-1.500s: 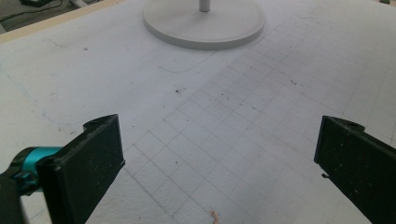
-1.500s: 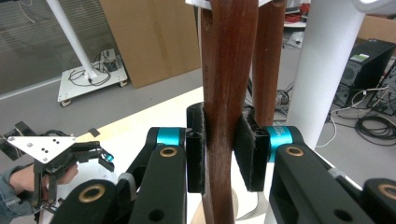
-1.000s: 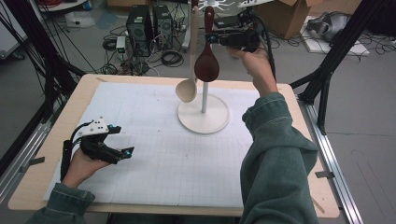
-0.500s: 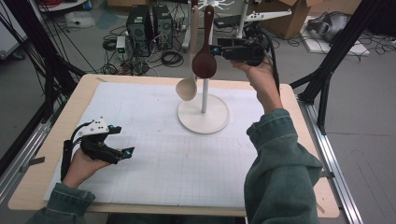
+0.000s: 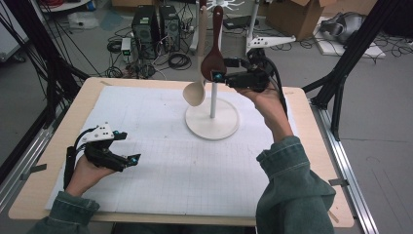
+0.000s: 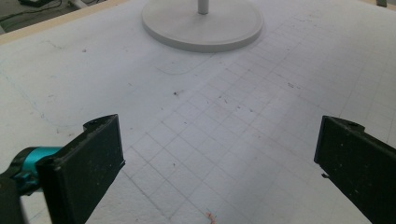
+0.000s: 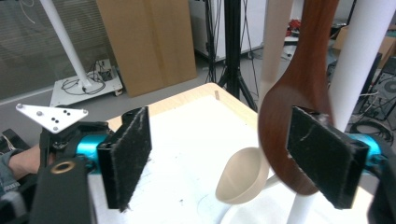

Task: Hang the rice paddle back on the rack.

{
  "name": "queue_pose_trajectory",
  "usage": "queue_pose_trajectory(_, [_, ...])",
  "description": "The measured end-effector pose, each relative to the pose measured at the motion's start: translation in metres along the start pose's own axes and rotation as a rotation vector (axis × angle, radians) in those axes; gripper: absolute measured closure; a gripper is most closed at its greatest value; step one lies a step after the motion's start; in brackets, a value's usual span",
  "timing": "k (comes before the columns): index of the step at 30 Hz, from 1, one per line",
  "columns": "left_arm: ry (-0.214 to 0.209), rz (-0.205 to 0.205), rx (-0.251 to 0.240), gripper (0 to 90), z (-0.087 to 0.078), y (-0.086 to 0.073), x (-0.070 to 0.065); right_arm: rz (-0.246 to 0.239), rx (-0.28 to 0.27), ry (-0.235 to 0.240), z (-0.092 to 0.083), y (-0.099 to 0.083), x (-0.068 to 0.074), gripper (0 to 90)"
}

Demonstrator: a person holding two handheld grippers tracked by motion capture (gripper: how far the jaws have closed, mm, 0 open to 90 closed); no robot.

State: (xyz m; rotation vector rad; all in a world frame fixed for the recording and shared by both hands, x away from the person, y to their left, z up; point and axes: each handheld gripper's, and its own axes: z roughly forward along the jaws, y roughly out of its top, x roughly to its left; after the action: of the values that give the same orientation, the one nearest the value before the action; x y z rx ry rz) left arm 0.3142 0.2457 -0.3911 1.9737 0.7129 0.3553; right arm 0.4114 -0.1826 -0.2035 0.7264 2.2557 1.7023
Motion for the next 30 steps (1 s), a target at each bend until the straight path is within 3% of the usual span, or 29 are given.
queue_pose_trajectory(14, [0.0,-0.001,-0.006,1.7,-0.001,0.001,-0.001,0.011,0.027,-0.02,0.004,-0.039,0.013,14.8])
queue_pose_trajectory(30, [0.004,0.004,-0.002,1.7,-0.002,0.001,0.0,0.049,0.074,-0.049,0.003,-0.086,0.017,10.4])
